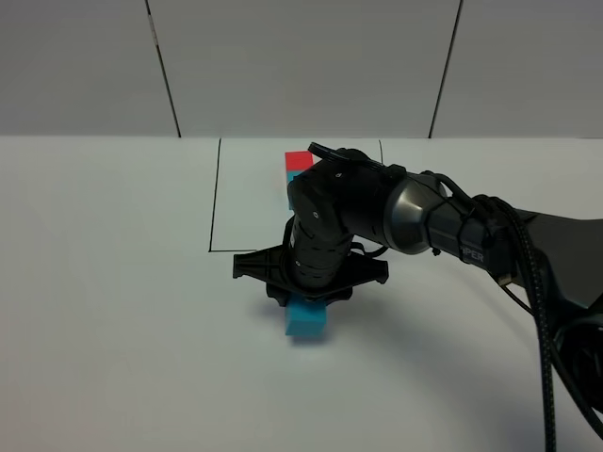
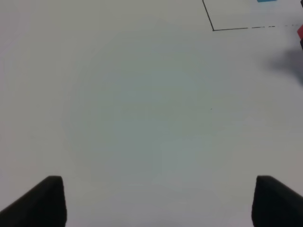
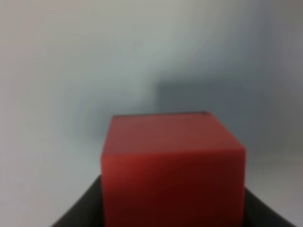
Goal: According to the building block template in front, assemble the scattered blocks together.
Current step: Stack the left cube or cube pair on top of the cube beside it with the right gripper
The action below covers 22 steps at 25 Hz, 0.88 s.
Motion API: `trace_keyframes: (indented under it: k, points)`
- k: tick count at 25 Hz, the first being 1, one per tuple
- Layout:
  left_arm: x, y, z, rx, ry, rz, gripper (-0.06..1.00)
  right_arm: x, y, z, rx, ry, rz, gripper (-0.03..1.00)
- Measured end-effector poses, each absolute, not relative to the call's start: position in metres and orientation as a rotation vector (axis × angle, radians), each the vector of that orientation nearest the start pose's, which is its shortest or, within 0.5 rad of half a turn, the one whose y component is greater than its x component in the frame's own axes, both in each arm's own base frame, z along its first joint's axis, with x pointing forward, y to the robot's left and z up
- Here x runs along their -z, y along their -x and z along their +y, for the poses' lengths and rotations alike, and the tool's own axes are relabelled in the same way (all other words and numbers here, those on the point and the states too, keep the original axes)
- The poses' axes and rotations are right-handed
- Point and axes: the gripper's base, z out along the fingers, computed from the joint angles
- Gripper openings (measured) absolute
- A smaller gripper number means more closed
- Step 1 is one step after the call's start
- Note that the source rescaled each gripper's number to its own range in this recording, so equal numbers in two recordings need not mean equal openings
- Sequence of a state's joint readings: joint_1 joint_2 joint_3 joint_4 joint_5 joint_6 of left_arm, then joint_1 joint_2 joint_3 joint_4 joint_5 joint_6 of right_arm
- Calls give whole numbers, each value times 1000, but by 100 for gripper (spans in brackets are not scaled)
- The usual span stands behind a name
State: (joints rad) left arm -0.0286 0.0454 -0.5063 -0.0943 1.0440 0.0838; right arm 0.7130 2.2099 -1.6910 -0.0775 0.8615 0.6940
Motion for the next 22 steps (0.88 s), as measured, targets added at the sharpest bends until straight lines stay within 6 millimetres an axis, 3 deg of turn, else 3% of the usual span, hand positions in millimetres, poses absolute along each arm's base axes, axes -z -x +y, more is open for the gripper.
trace_keyframes:
  k: [13,22]
  points:
    - [-281,-2,-7,79,-117,2061,68,-132,-363,304,-60,209,2946,1]
    - [-281,-2,-7,79,-117,2061,68,-133,-370,298,-74,173,2940,1]
